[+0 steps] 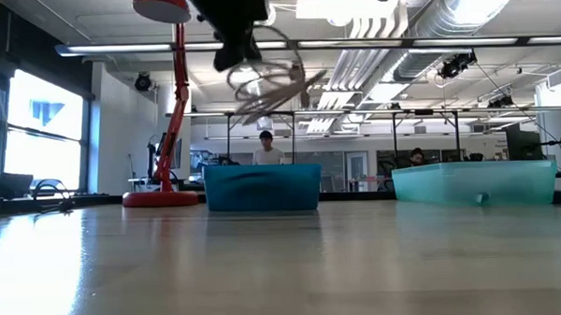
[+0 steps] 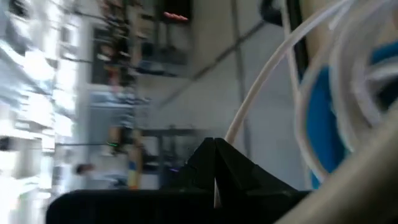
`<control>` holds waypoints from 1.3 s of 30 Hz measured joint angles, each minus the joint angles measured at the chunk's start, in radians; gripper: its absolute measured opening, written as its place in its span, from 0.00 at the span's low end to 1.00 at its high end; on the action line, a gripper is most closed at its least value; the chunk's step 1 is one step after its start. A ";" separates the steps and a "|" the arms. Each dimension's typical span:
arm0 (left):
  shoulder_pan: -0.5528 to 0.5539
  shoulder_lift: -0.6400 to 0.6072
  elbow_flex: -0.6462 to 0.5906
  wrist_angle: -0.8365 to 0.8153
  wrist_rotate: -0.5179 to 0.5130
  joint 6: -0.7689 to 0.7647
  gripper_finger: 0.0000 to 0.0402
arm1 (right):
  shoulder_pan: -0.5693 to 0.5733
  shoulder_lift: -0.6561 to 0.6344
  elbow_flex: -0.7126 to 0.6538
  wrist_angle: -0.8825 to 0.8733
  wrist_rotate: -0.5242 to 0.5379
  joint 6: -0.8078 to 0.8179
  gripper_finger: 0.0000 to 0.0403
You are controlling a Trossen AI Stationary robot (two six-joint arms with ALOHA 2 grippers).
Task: Pick & Place USB Port
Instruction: Put the brown cable in the blue bin
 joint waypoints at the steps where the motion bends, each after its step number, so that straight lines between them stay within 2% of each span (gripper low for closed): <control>1: 0.033 0.003 -0.001 -0.023 0.037 -0.022 0.00 | 0.000 0.000 0.000 0.000 0.000 0.000 0.16; 10: 0.247 0.100 -0.001 -0.029 0.501 -0.062 0.00 | 0.000 0.000 0.000 0.002 0.030 -0.019 0.17; 12: 0.274 0.134 -0.001 -0.013 0.549 -0.061 0.00 | 0.000 0.000 0.000 0.002 0.030 -0.020 0.17; 18: 0.320 0.235 -0.001 0.074 0.533 -0.073 0.03 | 0.000 0.000 0.000 0.002 0.023 -0.055 0.17; 24: 0.324 0.253 -0.001 0.178 0.526 -0.041 0.12 | 0.000 0.001 -0.052 0.006 0.002 -0.058 0.17; 28: 0.323 0.252 -0.001 0.228 0.521 -0.039 0.23 | 0.000 0.002 -0.146 0.011 0.015 -0.070 0.17; 32: 0.323 0.252 -0.001 0.229 0.466 -0.040 0.39 | -0.001 0.002 -0.217 0.021 0.051 -0.074 0.17; 39: 0.303 0.252 -0.001 0.225 0.382 -0.074 0.62 | -0.001 0.002 -0.218 0.033 0.077 -0.080 0.17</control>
